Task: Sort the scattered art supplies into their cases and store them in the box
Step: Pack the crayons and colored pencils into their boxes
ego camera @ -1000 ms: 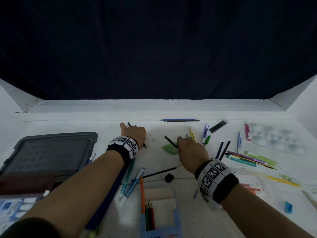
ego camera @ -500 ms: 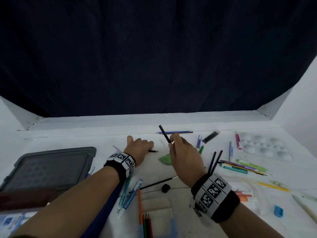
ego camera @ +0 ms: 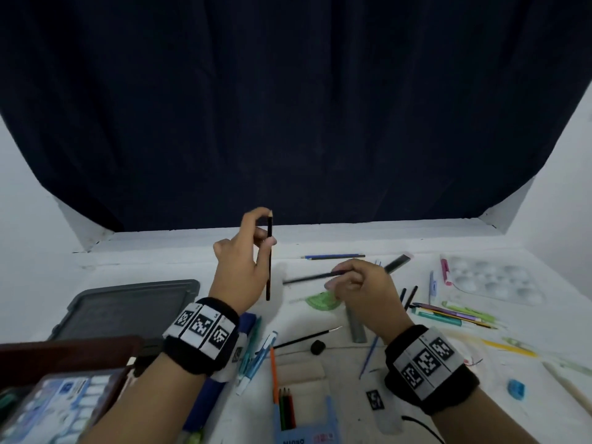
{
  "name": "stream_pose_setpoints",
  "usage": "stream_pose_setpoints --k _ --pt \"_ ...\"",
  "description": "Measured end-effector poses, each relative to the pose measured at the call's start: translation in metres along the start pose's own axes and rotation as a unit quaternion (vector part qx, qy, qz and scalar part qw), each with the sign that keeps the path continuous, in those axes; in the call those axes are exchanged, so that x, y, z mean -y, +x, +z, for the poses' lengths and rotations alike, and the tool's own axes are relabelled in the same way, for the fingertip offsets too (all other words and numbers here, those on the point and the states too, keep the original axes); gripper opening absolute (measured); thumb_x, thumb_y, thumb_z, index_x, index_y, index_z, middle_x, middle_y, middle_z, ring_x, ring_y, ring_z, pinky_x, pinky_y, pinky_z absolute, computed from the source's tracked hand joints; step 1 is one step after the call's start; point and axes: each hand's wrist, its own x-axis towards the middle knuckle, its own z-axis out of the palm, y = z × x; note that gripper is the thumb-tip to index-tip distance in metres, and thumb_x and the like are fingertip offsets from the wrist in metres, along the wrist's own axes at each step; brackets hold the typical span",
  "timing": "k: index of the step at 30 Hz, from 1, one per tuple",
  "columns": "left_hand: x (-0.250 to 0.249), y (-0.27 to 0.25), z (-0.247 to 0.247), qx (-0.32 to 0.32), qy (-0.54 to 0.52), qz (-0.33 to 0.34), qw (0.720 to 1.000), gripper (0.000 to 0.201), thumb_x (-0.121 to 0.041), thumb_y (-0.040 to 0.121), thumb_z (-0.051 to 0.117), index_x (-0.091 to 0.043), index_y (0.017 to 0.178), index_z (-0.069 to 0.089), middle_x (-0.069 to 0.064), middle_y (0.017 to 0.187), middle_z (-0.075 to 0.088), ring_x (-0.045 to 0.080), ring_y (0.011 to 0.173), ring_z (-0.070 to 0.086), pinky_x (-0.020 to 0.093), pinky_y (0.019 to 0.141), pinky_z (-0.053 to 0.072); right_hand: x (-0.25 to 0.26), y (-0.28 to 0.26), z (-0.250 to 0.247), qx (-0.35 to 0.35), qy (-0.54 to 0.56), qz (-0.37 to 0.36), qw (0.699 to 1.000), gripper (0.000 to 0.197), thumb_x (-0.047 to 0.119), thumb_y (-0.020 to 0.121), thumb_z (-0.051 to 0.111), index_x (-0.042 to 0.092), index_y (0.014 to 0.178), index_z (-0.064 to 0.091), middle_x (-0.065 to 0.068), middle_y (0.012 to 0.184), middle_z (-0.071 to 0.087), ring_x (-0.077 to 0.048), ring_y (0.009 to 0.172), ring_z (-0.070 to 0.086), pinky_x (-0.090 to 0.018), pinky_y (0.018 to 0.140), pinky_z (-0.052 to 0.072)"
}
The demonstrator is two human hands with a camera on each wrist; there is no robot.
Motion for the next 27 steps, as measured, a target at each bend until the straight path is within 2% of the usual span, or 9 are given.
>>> stream_pose_setpoints --k 2,5,8,12,14,17,22,24,27 --pt "-0.011 -0.010 -0.013 -0.034 -0.047 -0.015 0.998 0.051 -0.019 0.101 0.054 -0.040 0.143 0.035 -0.009 0.093 0.068 0.006 0.095 0.063 0.044 0.103 0.042 0.003 -0.006 0.002 -0.001 0.045 0.016 0.999 0.006 0.004 0.086 0.072 0.003 0.087 0.065 -0.007 0.067 0.073 -0.029 0.064 0.071 -0.041 0.071 0.060" --pt "-0.026 -0.031 -0.028 -0.052 -0.099 -0.043 0.993 0.054 -0.017 0.100 0.055 -0.036 0.147 0.035 -0.007 0.090 0.069 0.008 0.097 0.064 0.024 0.095 0.043 0.001 -0.015 0.007 0.014 0.073 0.034 0.997 0.027 0.020 0.098 0.061 -0.001 0.081 0.062 -0.014 0.065 0.072 -0.023 0.053 0.064 -0.034 0.059 0.054" --pt "-0.025 -0.056 -0.033 -0.033 -0.140 -0.072 0.987 0.050 -0.014 0.099 0.058 -0.034 0.142 0.040 -0.004 0.086 0.070 0.012 0.094 0.066 0.028 0.095 0.046 -0.010 -0.028 0.019 0.044 0.073 0.059 0.995 0.035 0.027 0.102 0.052 0.001 0.083 0.066 -0.014 0.061 0.068 -0.018 0.050 0.055 -0.032 0.054 0.042" --pt "-0.009 -0.092 -0.022 0.026 -0.165 -0.116 0.979 0.050 -0.014 0.098 0.060 -0.036 0.138 0.042 -0.002 0.086 0.073 0.013 0.092 0.069 0.031 0.091 0.050 -0.035 -0.048 0.032 0.067 0.024 0.073 0.995 0.039 0.033 0.102 0.051 0.011 0.076 0.069 -0.002 0.056 0.047 -0.018 0.053 0.046 -0.034 0.057 0.039" --pt "0.000 -0.107 -0.013 0.052 -0.173 -0.136 0.974 0.049 -0.013 0.097 0.061 -0.036 0.137 0.044 -0.003 0.083 0.072 0.010 0.089 0.069 0.026 0.086 0.050 -0.045 -0.056 0.038 0.099 -0.010 0.087 0.991 0.042 0.037 0.103 0.049 0.013 0.074 0.067 0.000 0.055 0.048 -0.017 0.052 0.046 -0.033 0.057 0.039" --pt "0.011 -0.122 -0.001 0.080 -0.164 -0.158 0.970 0.048 -0.017 0.097 0.062 -0.038 0.135 0.044 -0.007 0.079 0.069 0.011 0.085 0.067 0.023 0.081 0.049 -0.056 -0.063 0.045 0.157 -0.065 0.101 0.980 0.041 0.038 0.103 0.048 0.017 0.070 0.064 -0.009 0.064 0.055 -0.019 0.054 0.051 -0.034 0.056 0.042" --pt "0.021 -0.134 0.016 0.118 -0.119 -0.170 0.971 0.050 -0.020 0.097 0.062 -0.042 0.136 0.042 -0.009 0.082 0.067 0.007 0.085 0.062 0.017 0.077 0.048 -0.065 -0.070 0.052 0.225 -0.124 0.135 0.957 0.019 0.028 0.100 0.053 0.011 0.092 0.058 -0.008 0.078 0.064 -0.018 0.059 0.064 -0.029 0.051 0.049" --pt "0.024 -0.135 0.022 0.133 -0.102 -0.171 0.971 0.051 -0.018 0.097 0.062 -0.042 0.136 0.041 -0.006 0.086 0.068 0.009 0.087 0.063 0.020 0.078 0.049 -0.067 -0.073 0.053 0.228 -0.151 0.129 0.953 0.013 0.025 0.098 0.057 0.013 0.100 0.055 -0.010 0.081 0.068 -0.022 0.065 0.068 -0.033 0.056 0.054" --pt "0.025 -0.136 0.031 0.153 -0.091 -0.180 0.967 0.052 -0.013 0.096 0.063 -0.037 0.137 0.043 0.000 0.091 0.066 0.013 0.088 0.063 0.012 0.074 0.047 -0.066 -0.077 0.052 0.236 -0.156 0.128 0.950 0.016 0.020 0.097 0.061 0.014 0.106 0.050 -0.012 0.079 0.070 -0.022 0.063 0.068 -0.034 0.061 0.057"
